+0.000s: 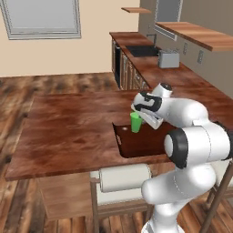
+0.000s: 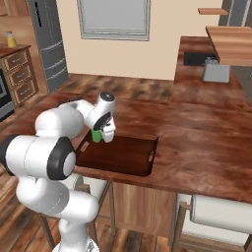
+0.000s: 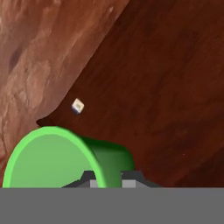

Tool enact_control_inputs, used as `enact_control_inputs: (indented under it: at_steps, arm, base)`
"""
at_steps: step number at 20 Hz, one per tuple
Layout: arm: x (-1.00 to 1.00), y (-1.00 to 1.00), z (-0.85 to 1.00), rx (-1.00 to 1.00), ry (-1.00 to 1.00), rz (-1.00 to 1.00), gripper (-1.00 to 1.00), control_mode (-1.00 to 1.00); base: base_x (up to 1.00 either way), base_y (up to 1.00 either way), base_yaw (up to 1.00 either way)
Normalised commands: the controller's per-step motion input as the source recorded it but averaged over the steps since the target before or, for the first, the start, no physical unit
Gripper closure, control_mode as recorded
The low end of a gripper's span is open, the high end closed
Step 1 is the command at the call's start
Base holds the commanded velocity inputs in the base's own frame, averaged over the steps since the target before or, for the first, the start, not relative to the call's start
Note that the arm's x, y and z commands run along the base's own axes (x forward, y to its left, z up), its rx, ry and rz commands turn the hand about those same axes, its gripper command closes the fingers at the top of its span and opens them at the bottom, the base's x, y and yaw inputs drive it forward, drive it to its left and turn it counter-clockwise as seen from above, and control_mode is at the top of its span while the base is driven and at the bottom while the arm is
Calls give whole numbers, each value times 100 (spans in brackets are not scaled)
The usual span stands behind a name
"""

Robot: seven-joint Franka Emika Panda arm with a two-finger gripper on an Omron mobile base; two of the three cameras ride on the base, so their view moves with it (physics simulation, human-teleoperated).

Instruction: There is a tray on the dining counter. Grab the cup, mug, and pitcher and place them on the tray. The pitcher may be placed next to the tray if it cannot fit the tray.

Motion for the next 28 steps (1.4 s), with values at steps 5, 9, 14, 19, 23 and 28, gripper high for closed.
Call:
enact_control_inputs:
  at_steps: [5,9,14,19,23,28]
  arm:
    - [44,1,-25,0,0,3,100,-100]
    - [48,5,-25,0,0,2,100,-100]
    - [31,12,-26,0,0,2,100,-100]
    - [18,2,-25,0,0,3,100,-100]
    - [18,0,-25,0,0,3,100,-100]
    - [2,0,-27,0,0,5,100,-100]
  base:
    - [0,0,0]
    - [0,0,0]
    - [0,0,0]
    - [0,0,0]
    - [0,0,0]
    - [0,0,0]
